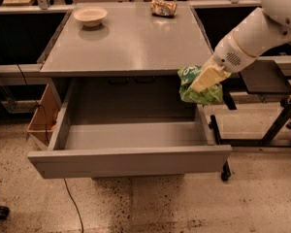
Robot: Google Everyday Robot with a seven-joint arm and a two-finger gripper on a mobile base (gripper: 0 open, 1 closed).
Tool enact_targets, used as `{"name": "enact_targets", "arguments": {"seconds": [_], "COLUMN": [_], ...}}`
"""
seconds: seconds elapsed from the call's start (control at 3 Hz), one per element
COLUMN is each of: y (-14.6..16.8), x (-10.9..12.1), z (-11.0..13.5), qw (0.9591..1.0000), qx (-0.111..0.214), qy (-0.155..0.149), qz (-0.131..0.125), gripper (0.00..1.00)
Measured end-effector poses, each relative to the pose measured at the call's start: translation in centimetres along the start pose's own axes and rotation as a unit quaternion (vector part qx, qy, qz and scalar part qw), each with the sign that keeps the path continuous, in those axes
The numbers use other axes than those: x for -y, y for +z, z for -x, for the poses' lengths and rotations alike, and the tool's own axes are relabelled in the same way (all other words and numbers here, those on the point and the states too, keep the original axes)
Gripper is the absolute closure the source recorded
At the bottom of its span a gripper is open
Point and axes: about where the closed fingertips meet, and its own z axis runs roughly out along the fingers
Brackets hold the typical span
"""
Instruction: Pick green rice chip bag from top drawer and place on counter
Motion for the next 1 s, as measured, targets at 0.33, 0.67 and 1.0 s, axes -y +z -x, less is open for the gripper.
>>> {"name": "enact_targets", "arguments": {"seconds": [0.33, 0.67, 1.0], "y": [-0.4, -0.2, -1.1], "x": [2.4, 4.7, 6.3], "z": [1.1, 2.4, 3.4], "qw": [0.9997, 0.9988, 0.9977], "qx": [0.006, 0.016, 0.018], "qy": [-0.004, -0.008, -0.014], "qz": [-0.023, -0.046, -0.063], "gripper": [1.00, 1.00, 1.00]}}
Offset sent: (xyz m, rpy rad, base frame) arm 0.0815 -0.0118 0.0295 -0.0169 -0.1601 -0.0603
